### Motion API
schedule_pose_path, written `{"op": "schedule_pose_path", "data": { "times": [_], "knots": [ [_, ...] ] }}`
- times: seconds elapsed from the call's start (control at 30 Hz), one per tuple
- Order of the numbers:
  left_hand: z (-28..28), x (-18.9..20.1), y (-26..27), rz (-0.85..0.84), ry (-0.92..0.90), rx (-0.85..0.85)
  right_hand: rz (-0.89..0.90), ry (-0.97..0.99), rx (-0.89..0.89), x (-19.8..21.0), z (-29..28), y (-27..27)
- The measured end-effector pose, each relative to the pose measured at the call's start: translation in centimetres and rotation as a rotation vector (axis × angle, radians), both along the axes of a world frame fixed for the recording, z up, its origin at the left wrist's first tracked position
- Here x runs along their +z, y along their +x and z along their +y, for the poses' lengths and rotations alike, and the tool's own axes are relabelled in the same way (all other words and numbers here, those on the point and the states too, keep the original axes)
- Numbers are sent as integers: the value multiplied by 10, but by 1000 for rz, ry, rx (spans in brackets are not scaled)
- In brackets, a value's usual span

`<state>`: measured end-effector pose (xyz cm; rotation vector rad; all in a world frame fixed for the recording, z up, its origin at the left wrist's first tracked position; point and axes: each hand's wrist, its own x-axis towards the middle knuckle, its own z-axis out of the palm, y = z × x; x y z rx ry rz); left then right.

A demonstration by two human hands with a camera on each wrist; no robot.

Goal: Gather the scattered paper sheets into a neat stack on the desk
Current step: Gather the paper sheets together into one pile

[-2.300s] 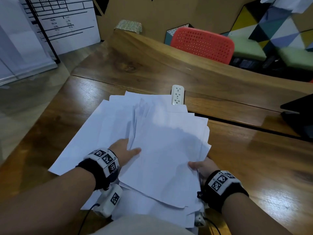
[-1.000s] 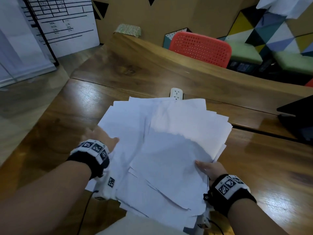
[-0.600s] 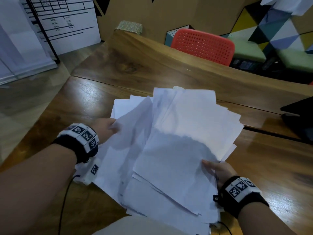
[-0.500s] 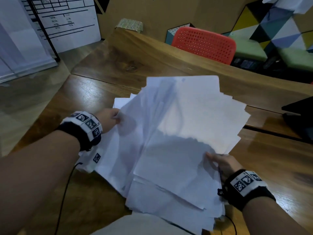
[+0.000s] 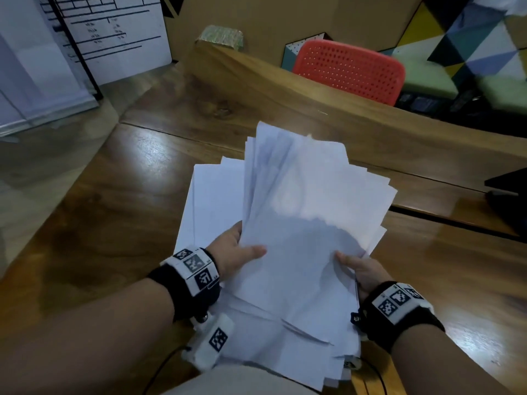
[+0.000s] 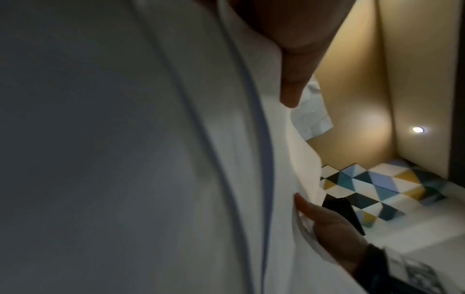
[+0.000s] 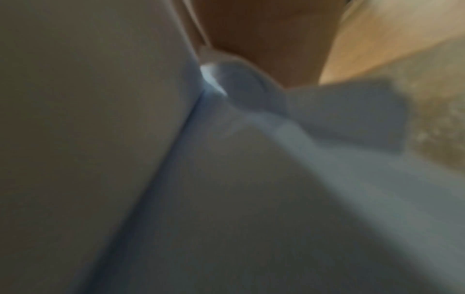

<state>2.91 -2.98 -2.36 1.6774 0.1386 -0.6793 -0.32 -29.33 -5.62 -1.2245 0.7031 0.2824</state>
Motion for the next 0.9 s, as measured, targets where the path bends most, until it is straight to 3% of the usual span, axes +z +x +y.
{"op": "schedule_pose_path", "data": {
  "times": [0.13,0.23,0.3,0.37,0.43,0.53,0.77,0.9],
  "knots": [
    [11,5,5,-16,-245,-6,-69,111,55,7,-6,3],
    [20,3,13,-38,-215,57,-41,82,86,15,2,9],
    [23,5,21,-89,-39,160,-33,-7,127,18,11,18],
    [31,-3,32,-177,356,206,41,-190,148,16,18,31],
    [42,-10,39,-145,714,262,107,-317,168,6,18,46],
    [49,-16,40,8,880,244,144,-407,208,2,28,60],
    [41,-27,46,-13,814,177,168,-577,201,16,64,67],
    [39,-25,45,-13,739,136,183,-483,236,8,73,68]
  ]
}}
